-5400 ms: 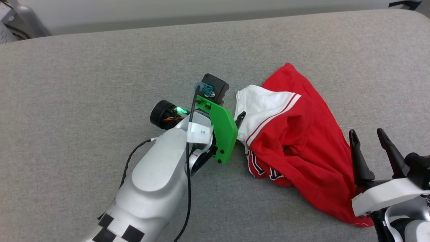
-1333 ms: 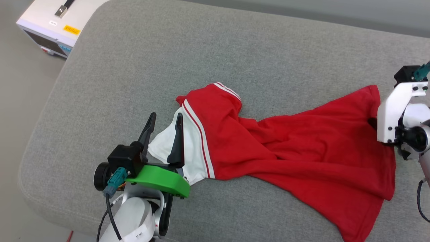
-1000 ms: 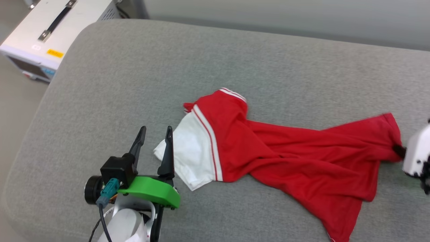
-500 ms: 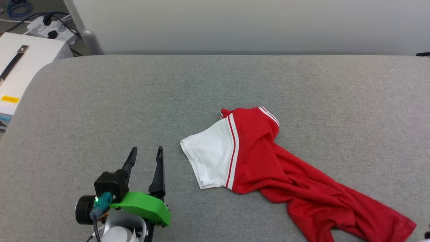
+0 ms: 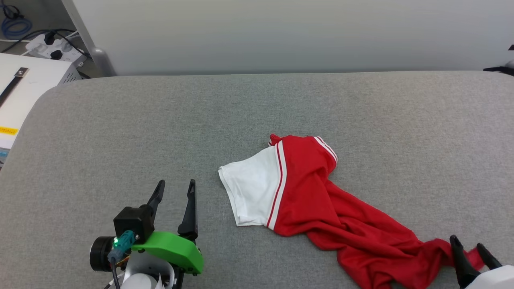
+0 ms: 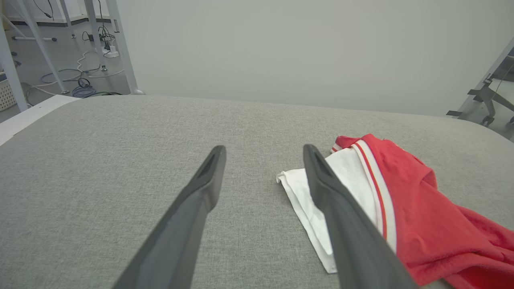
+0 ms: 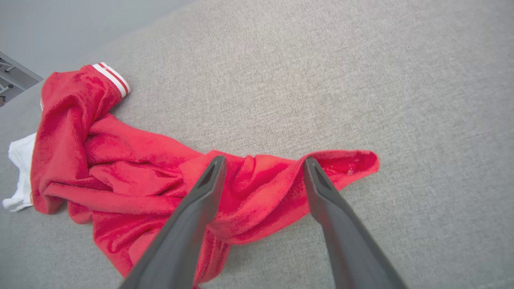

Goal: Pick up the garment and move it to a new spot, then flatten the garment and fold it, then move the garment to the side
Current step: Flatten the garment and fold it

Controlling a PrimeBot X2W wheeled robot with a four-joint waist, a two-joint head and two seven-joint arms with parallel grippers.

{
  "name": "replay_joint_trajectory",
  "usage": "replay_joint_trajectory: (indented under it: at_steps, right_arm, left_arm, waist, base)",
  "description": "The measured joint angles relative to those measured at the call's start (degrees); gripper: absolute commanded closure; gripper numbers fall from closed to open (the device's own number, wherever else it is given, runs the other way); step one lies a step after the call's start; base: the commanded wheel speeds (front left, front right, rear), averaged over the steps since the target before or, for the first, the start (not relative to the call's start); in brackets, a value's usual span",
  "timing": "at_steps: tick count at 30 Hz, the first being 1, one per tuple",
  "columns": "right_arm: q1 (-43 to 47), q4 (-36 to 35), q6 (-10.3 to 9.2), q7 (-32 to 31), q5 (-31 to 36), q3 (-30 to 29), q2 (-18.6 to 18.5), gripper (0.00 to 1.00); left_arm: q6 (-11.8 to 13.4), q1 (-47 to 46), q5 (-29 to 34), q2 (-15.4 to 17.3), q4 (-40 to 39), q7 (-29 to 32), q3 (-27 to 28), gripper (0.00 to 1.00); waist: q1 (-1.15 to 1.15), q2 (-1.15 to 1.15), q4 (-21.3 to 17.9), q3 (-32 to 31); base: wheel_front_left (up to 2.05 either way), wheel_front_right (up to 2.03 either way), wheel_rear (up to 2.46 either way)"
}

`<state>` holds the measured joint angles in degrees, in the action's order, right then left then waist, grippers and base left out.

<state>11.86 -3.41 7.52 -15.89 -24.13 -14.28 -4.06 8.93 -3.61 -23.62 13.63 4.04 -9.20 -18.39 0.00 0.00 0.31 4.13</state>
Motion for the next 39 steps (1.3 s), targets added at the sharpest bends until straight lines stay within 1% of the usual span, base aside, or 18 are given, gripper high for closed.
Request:
replay_joint_trajectory:
  at_steps: [4,7,15,18,21,23,29,34,36,39]
  right_arm:
    - [-1.4,-0.1,0.00,7.3,2.5,-0.1,0.2,0.00]
    - [-2.2,-0.7,0.00,10.6,4.5,0.9,-0.4,0.00]
    - [-3.2,-6.0,0.00,14.8,9.1,6.4,-0.9,0.00]
    - [-3.2,-7.2,0.00,15.6,9.5,8.8,-0.9,0.00]
    - [-4.0,-7.8,0.00,16.2,9.6,10.8,-1.3,0.00]
    - [-4.7,-8.4,0.00,16.3,9.7,11.8,-1.5,0.00]
    - [-5.9,-9.4,0.00,16.2,9.8,13.9,-1.6,0.00]
    - [-6.8,-9.2,0.00,16.3,9.1,14.6,-1.6,0.00]
    - [-7.2,-9.0,0.00,16.3,8.8,14.7,-1.6,0.00]
    - [-7.6,-8.5,0.00,16.7,8.5,14.6,-1.5,0.00]
  left_arm:
    - [0.4,0.0,-0.1,0.1,-0.1,0.0,0.0,0.00]
    - [0.6,0.0,-0.2,0.1,-0.2,0.0,0.0,0.00]
    - [0.9,-0.1,-0.7,0.6,0.4,1.0,0.0,0.00]
    - [0.3,-0.9,-0.7,1.4,1.3,2.5,-0.3,0.00]
    - [-1.2,-4.2,-0.8,1.5,3.1,4.8,-1.3,0.00]
    - [-2.8,-7.2,-1.6,1.4,5.0,7.6,-2.5,0.00]
    - [-6.7,-15.7,-4.0,1.0,13.0,18.5,-5.4,0.00]
    - [-8.8,-21.8,-4.6,1.3,20.6,26.6,-7.1,0.00]
    - [-9.3,-23.6,-4.4,1.7,23.4,28.9,-8.2,0.00]
    - [-10.8,-26.1,-3.7,2.4,27.4,31.6,-9.8,0.00]
  waist:
    - [0.00,0.00,0.5,0.0]
    - [0.00,0.00,0.8,0.0]
    - [0.00,0.00,0.8,0.0]
    - [0.00,0.00,0.3,0.3]
    - [0.00,0.00,-0.5,0.8]
    - [0.00,0.00,-1.1,1.4]
    - [0.00,0.00,-2.8,4.0]
    - [0.01,0.00,-4.6,6.4]
    - [0.01,0.00,-5.2,7.2]
    - [0.01,0.00,-6.2,8.4]
  base:
    - [0.00,0.00,0.00]
    - [0.00,0.00,0.00]
    - [0.00,0.00,0.00]
    - [0.00,0.00,0.00]
    - [0.00,0.00,0.00]
    - [0.00,0.00,0.00]
    - [0.00,0.00,0.00]
    - [0.00,0.00,0.00]
    - [0.00,0.00,0.00]
    - [0.00,0.00,0.00]
